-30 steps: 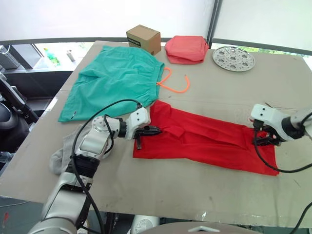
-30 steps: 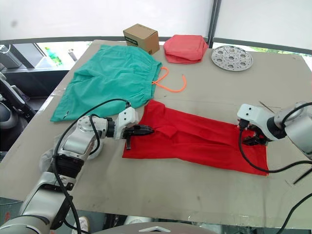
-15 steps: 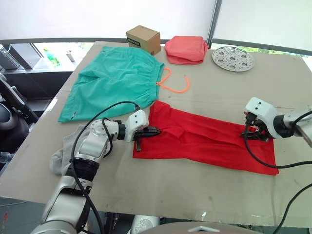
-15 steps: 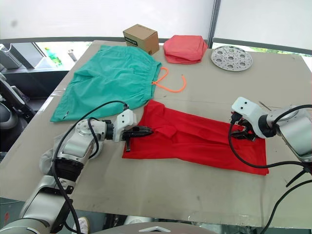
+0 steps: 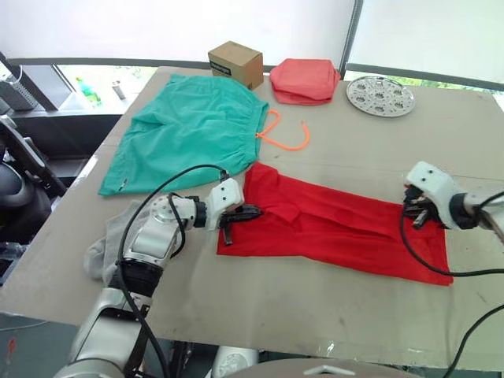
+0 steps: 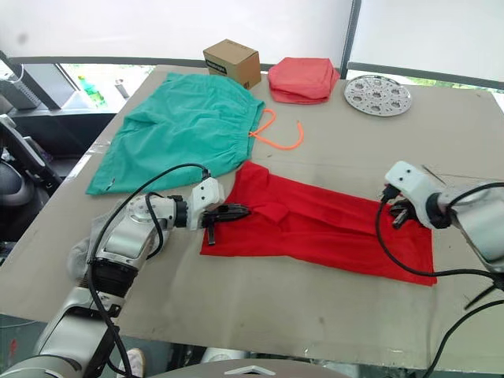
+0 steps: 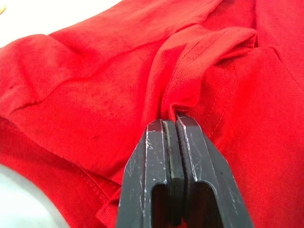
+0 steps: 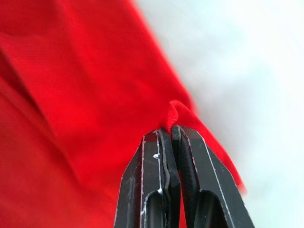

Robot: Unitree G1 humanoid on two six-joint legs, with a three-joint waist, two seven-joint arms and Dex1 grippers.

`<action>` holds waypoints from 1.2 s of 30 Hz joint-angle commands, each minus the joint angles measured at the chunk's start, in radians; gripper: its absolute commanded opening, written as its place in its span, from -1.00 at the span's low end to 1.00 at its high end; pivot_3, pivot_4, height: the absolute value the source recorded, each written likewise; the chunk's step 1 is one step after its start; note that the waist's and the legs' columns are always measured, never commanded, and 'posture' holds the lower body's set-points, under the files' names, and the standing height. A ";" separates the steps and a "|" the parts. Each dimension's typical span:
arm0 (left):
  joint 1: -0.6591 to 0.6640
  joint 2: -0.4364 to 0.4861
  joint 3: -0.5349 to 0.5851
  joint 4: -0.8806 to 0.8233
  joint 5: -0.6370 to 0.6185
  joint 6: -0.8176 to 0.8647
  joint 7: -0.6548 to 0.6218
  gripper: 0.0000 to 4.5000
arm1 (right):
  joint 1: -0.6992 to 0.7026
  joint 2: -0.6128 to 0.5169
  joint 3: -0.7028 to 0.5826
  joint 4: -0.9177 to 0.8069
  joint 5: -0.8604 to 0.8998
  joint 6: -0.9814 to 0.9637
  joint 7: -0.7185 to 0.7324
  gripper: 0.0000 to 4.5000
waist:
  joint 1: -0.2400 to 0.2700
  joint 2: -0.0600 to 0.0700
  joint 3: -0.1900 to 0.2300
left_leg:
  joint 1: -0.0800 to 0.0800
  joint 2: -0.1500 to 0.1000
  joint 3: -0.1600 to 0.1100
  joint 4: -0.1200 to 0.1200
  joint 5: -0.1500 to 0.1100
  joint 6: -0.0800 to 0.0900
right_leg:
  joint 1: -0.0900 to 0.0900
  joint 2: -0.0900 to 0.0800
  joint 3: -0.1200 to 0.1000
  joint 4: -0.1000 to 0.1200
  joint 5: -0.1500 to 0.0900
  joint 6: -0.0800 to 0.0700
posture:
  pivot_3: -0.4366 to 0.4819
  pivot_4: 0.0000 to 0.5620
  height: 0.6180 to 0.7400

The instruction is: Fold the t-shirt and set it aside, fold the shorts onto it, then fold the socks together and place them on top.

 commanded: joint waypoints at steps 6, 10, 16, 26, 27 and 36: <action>0.042 0.001 -0.039 -0.031 0.038 0.082 0.036 -1.00 | 0.133 0.195 -0.294 -0.105 -0.049 0.003 -0.237 -0.99 | 0.000 0.002 -0.003 | 0.004 0.000 0.000 0.000 -0.002 -0.002 | 0.003 0.000 0.001 0.000 -0.001 0.002 | -0.05 -0.47 1.00; 0.038 -0.004 -0.037 -0.047 0.035 0.104 0.052 -1.00 | 0.166 0.306 -0.358 -0.123 -0.042 -0.040 -0.305 -0.99 | 0.001 0.002 -0.004 | 0.004 0.000 0.000 0.000 0.000 0.000 | 0.003 0.001 0.001 0.000 -0.001 0.001 | -0.05 -0.47 1.00; 0.016 -0.037 -0.002 -0.066 0.008 0.162 0.099 -1.00 | 0.114 0.382 -0.368 -0.078 -0.053 -0.187 -0.381 -0.99 | 0.000 0.004 -0.004 | 0.004 0.000 0.000 0.000 0.000 0.001 | 0.003 0.006 0.001 0.000 -0.001 0.001 | -0.05 -0.47 1.00; 0.066 -0.040 0.008 -0.147 -0.015 0.181 0.113 -1.00 | 0.281 0.376 -0.351 -0.091 -0.040 -0.237 -0.345 -0.99 | 0.005 0.004 -0.004 | 0.002 0.000 -0.001 -0.001 0.000 0.000 | 0.004 0.006 0.000 0.000 -0.001 0.001 | -0.05 -0.47 1.00; 0.079 -0.038 0.008 -0.163 -0.017 0.189 0.113 -1.00 | 0.307 0.377 -0.353 -0.100 -0.044 -0.229 -0.351 -0.99 | 0.003 0.004 -0.004 | 0.002 0.000 -0.001 -0.002 0.000 0.000 | 0.003 0.006 0.000 0.000 -0.001 0.001 | -0.05 -0.47 1.00; 0.102 -0.034 0.006 -0.201 -0.017 0.212 0.123 -1.00 | 0.412 0.380 -0.402 -0.183 -0.041 -0.101 -0.383 -0.99 | 0.000 0.004 -0.004 | 0.004 0.000 0.000 0.000 -0.003 -0.003 | 0.003 0.002 0.002 0.000 -0.003 0.005 | -0.05 -0.47 1.00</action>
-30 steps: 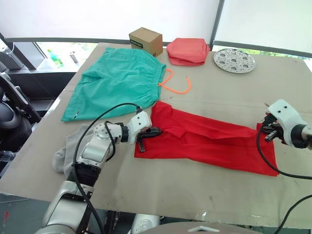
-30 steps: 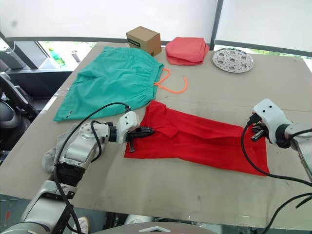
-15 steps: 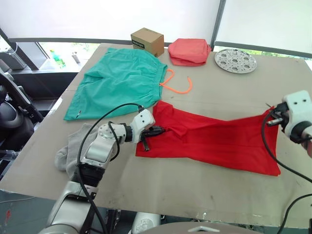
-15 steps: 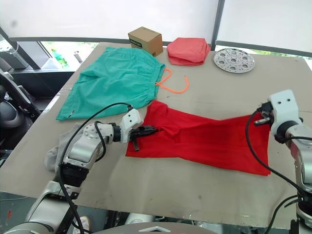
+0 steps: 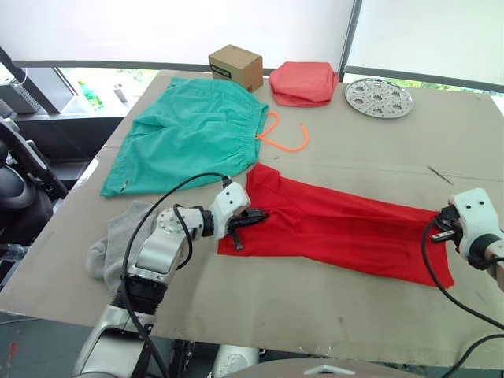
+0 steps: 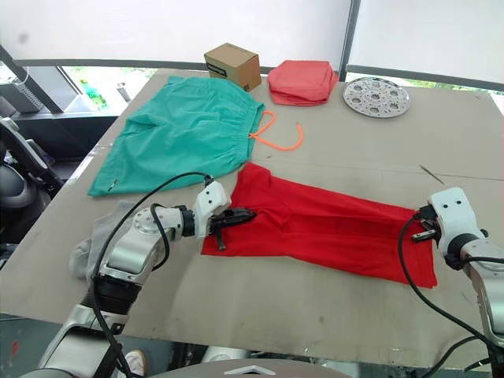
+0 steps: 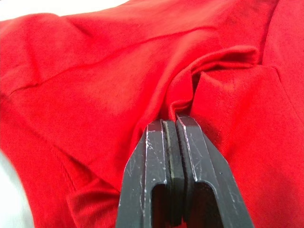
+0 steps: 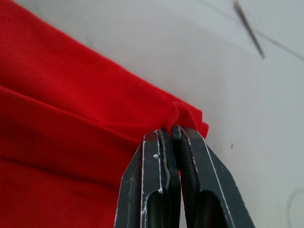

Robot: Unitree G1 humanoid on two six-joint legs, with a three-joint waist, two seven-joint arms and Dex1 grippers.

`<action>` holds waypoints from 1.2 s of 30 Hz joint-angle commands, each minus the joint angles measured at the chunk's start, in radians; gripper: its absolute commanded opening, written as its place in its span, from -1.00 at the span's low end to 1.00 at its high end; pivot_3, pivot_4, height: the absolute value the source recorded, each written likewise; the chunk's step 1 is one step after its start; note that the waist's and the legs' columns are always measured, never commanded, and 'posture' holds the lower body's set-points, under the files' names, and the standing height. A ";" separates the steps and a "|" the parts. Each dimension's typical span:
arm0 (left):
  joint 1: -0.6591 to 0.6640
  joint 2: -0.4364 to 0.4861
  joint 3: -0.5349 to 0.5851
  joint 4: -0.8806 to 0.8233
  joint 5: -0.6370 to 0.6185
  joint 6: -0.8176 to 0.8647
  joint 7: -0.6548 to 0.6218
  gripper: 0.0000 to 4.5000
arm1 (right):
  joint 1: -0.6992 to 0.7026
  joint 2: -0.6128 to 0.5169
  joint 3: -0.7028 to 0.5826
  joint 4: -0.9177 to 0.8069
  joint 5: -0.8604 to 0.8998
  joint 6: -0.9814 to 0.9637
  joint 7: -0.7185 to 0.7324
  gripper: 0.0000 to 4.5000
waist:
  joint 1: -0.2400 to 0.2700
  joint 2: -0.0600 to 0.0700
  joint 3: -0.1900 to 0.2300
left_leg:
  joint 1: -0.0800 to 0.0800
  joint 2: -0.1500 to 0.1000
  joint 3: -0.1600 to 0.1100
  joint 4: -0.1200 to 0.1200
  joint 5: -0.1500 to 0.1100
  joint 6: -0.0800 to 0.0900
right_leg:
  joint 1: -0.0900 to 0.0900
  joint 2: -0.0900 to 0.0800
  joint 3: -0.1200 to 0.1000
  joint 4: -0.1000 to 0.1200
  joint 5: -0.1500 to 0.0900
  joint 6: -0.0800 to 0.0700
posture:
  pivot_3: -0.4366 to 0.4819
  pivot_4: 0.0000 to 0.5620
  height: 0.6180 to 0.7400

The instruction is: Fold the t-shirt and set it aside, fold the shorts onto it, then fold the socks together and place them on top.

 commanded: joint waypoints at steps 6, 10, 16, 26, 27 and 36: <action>-0.001 -0.001 -0.017 -0.012 0.003 0.018 0.004 -1.00 | 0.040 -0.052 -0.152 -0.208 0.085 0.188 0.079 -0.15 | 0.003 0.000 0.000 | 0.000 0.000 -0.001 -0.002 0.002 0.004 | 0.000 0.000 -0.001 0.000 0.001 -0.003 | -0.05 -0.47 1.00; -0.016 -0.008 -0.002 0.000 -0.010 0.014 0.005 -1.00 | 0.007 -0.113 -0.308 -0.328 0.234 0.382 0.232 -0.15 | 0.003 0.000 0.001 | -0.001 0.000 -0.002 -0.002 0.002 0.004 | 0.000 0.000 -0.002 0.000 0.000 -0.003 | -0.05 -0.47 1.00; -0.030 -0.019 0.033 -0.010 -0.074 0.054 -0.011 -1.00 | -0.219 0.034 -0.212 -0.287 0.278 0.382 0.136 -0.25 | 0.000 -0.006 0.001 | -0.001 0.000 -0.003 0.000 0.000 0.000 | 0.000 0.000 -0.003 -0.002 -0.001 -0.001 | -0.05 -0.47 1.00; -0.002 -0.001 0.039 -0.032 -0.069 0.097 0.038 -1.00 | -0.060 0.384 0.051 -0.153 -0.010 0.059 -0.299 -0.99 | 0.001 -0.003 0.002 | -0.009 -0.002 -0.005 -0.002 0.005 -0.001 | -0.004 0.004 -0.006 -0.002 0.001 -0.006 | -0.05 -0.47 1.00; 0.002 -0.001 0.041 -0.034 -0.070 0.102 0.046 -1.00 | -0.046 0.385 0.049 -0.168 -0.033 0.049 -0.326 -0.99 | 0.001 -0.003 0.002 | -0.009 -0.002 -0.005 -0.002 0.005 -0.001 | -0.004 0.004 -0.006 -0.002 0.001 -0.006 | -0.05 -0.47 1.00; 0.039 0.014 0.044 -0.034 -0.073 0.063 0.050 -1.00 | 0.057 0.353 0.016 -0.185 -0.114 -0.030 -0.364 -0.99 | -0.010 -0.001 0.001 | -0.002 0.001 -0.005 -0.003 0.000 -0.003 | -0.002 0.002 -0.004 -0.001 -0.002 -0.003 | -0.05 -0.47 1.00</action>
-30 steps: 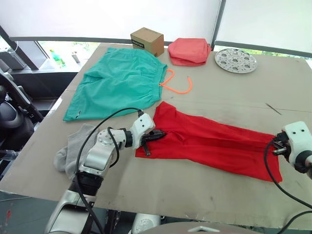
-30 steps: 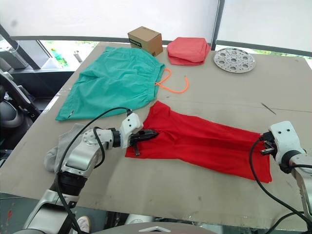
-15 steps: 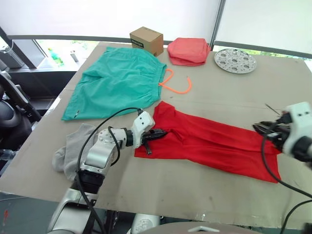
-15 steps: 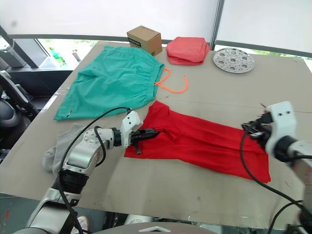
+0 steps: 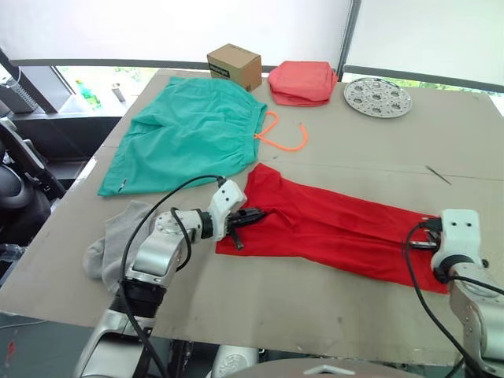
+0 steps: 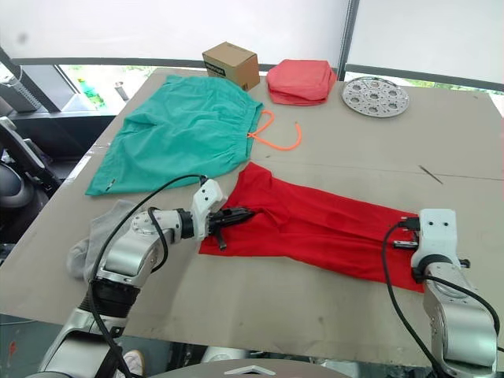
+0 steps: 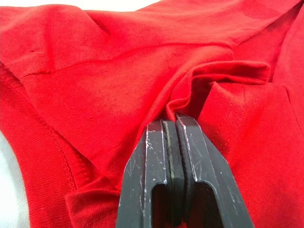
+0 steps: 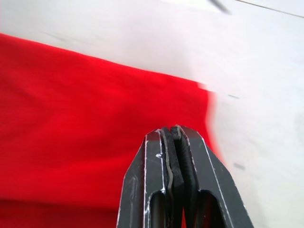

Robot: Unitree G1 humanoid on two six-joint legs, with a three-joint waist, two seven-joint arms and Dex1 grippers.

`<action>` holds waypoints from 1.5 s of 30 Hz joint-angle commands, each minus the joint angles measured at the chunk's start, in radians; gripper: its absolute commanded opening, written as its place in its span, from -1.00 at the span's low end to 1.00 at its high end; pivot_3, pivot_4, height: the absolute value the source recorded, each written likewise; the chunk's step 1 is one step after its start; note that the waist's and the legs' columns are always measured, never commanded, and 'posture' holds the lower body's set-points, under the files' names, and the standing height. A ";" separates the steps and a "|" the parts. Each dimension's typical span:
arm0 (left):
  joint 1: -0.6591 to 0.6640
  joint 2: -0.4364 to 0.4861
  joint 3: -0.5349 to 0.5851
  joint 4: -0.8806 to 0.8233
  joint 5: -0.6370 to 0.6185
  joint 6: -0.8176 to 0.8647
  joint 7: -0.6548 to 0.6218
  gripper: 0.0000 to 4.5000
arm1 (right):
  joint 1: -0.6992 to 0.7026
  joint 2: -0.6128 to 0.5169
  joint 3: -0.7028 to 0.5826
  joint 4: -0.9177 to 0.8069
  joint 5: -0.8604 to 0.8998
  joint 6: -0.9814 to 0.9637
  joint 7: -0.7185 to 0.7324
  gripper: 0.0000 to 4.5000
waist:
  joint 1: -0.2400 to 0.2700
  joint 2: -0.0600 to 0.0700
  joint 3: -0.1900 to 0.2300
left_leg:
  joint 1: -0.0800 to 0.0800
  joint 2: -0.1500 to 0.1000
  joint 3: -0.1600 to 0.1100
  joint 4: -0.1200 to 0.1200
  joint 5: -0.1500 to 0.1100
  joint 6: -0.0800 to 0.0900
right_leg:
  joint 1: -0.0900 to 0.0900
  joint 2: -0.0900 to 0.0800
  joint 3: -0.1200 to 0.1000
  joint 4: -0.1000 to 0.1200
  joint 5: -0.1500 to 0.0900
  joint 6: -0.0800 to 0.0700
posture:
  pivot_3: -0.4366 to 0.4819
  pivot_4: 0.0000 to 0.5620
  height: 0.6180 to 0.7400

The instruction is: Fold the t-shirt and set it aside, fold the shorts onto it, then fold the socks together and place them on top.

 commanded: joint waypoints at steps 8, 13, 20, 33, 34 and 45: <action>-0.012 0.123 0.194 -0.101 -0.343 0.287 -0.178 0.08 | 0.149 -0.163 -0.182 -0.163 0.274 -0.141 0.418 0.05 | -0.008 0.000 0.001 | 0.000 0.001 -0.001 -0.002 0.002 0.005 | 0.000 0.003 -0.001 0.000 0.000 0.000 | -0.05 -0.47 1.00; -0.090 0.211 0.161 -0.037 -0.311 0.261 -0.259 0.09 | 0.094 -0.418 -0.145 -0.107 0.294 -0.083 0.529 0.46 | -0.007 0.001 0.004 | 0.000 -0.001 -0.001 -0.001 0.000 0.000 | 0.000 -0.001 0.000 -0.001 0.000 0.000 | -0.05 -0.47 1.00; -0.335 0.190 -0.004 0.249 -0.071 0.166 -0.211 0.09 | -0.174 -0.776 0.134 0.109 0.241 -0.025 0.634 0.46 | 0.008 -0.002 0.006 | 0.000 -0.002 -0.001 0.000 0.000 0.000 | 0.001 -0.004 -0.004 -0.002 0.000 -0.001 | -0.05 -0.47 1.00; -0.708 -0.054 -0.140 0.748 0.160 -0.092 -0.195 0.09 | -0.630 -0.927 0.611 0.652 -0.013 -0.307 0.993 0.46 | 0.012 -0.008 0.009 | -0.013 -0.002 0.000 0.004 0.004 0.003 | -0.006 0.005 -0.005 -0.005 0.005 0.001 | -0.05 -0.47 1.00; -0.739 -0.073 -0.158 0.809 0.185 -0.119 -0.207 0.09 | -0.645 -0.923 0.636 0.674 -0.030 -0.316 1.021 0.46 | 0.012 -0.008 0.009 | -0.013 -0.002 0.000 0.004 0.003 0.005 | -0.007 0.005 -0.005 -0.005 0.004 0.002 | -0.05 -0.47 1.00; -0.856 -0.175 -0.253 1.207 0.392 -0.312 -0.250 -0.77 | -0.683 -0.883 0.733 0.765 -0.171 -0.295 1.131 -1.00 | 0.009 -0.011 0.006 | -0.011 -0.001 0.000 0.008 0.002 0.006 | -0.005 0.004 -0.005 0.001 0.005 0.000 | -0.05 -0.47 1.00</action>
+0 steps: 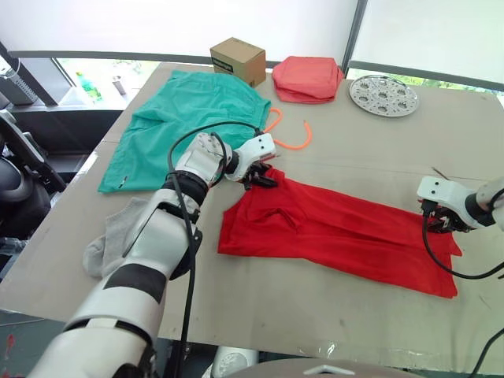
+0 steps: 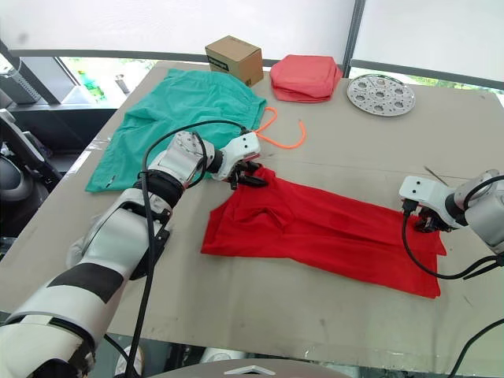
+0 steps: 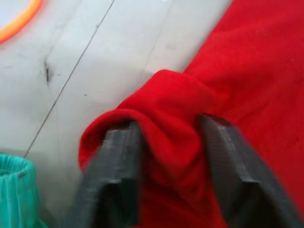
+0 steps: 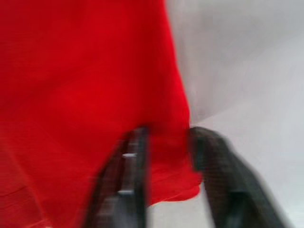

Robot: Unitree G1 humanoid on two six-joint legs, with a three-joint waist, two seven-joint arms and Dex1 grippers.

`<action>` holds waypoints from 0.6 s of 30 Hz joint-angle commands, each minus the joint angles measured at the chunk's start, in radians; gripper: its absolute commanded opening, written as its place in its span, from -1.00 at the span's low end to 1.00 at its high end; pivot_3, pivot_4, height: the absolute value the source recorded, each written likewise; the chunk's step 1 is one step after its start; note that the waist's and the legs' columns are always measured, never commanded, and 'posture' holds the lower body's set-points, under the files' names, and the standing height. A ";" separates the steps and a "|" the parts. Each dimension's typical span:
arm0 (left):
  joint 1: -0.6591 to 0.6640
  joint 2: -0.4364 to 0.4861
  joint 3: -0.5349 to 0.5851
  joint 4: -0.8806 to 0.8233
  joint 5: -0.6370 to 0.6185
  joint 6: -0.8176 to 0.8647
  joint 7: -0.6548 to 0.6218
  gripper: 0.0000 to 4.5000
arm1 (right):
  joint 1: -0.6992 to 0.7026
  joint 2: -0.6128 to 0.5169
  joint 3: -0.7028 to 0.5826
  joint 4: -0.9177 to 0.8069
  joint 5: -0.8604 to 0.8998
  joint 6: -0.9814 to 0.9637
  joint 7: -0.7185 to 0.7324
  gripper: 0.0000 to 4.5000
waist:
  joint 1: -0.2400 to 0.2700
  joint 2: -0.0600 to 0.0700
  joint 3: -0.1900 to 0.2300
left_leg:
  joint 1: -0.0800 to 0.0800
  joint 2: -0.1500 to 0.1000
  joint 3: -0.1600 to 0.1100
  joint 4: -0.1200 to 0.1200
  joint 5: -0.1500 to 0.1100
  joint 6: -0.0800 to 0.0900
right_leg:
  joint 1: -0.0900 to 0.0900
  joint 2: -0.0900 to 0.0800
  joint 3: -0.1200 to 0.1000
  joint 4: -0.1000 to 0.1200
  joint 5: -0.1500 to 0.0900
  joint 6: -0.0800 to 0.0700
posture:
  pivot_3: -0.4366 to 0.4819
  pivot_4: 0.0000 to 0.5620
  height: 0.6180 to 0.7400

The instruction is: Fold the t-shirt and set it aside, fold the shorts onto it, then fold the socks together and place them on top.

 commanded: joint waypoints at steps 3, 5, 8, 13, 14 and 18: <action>0.025 0.010 0.010 0.056 0.039 -0.015 -0.066 -0.98 | 0.030 -0.039 -0.025 -0.043 -0.058 0.022 0.000 -1.00 | 0.000 0.000 0.000 | 0.000 0.000 0.000 0.002 0.000 0.001 | 0.000 -0.002 0.000 0.001 0.000 0.000 | -0.05 -0.47 1.00; 0.044 0.027 0.033 0.012 0.017 0.007 -0.111 -0.98 | 0.042 -0.052 -0.038 -0.076 -0.070 0.020 -0.005 -1.00 | -0.001 0.000 0.000 | 0.000 0.000 0.000 0.002 0.000 0.001 | 0.000 -0.002 -0.001 0.002 0.000 -0.001 | -0.05 -0.47 1.00; 0.117 0.066 0.068 -0.158 -0.033 0.113 -0.183 -0.98 | 0.017 -0.051 -0.040 -0.095 -0.093 0.014 0.003 -1.00 | -0.004 0.001 0.000 | -0.001 0.000 0.000 0.002 0.001 -0.002 | -0.001 -0.002 -0.001 0.003 0.000 -0.001 | -0.05 -0.47 1.00; 0.409 0.176 0.138 -0.751 -0.143 0.499 -0.171 -0.98 | -0.167 0.031 0.055 0.128 -0.251 -0.169 -0.043 -1.00 | -0.036 0.005 -0.001 | -0.001 0.000 0.001 0.001 0.002 -0.004 | -0.003 -0.001 0.002 0.003 0.000 0.000 | -0.05 -0.47 1.00; 0.484 0.191 0.166 -0.900 -0.173 0.613 -0.137 -0.98 | -0.246 0.081 0.090 0.239 -0.301 -0.239 -0.075 -1.00 | -0.047 0.005 -0.001 | 0.000 0.000 0.002 0.000 0.002 -0.004 | -0.003 0.000 0.003 0.003 0.000 0.000 | -0.05 -0.47 1.00; 0.721 0.175 0.293 -1.374 -0.270 0.978 0.043 -0.98 | -0.524 0.302 0.194 0.695 -0.446 -0.516 -0.244 -1.00 | -0.056 0.006 0.000 | 0.004 0.000 0.004 -0.001 0.003 -0.005 | -0.001 0.001 0.007 0.004 0.000 0.000 | -0.05 -0.47 1.00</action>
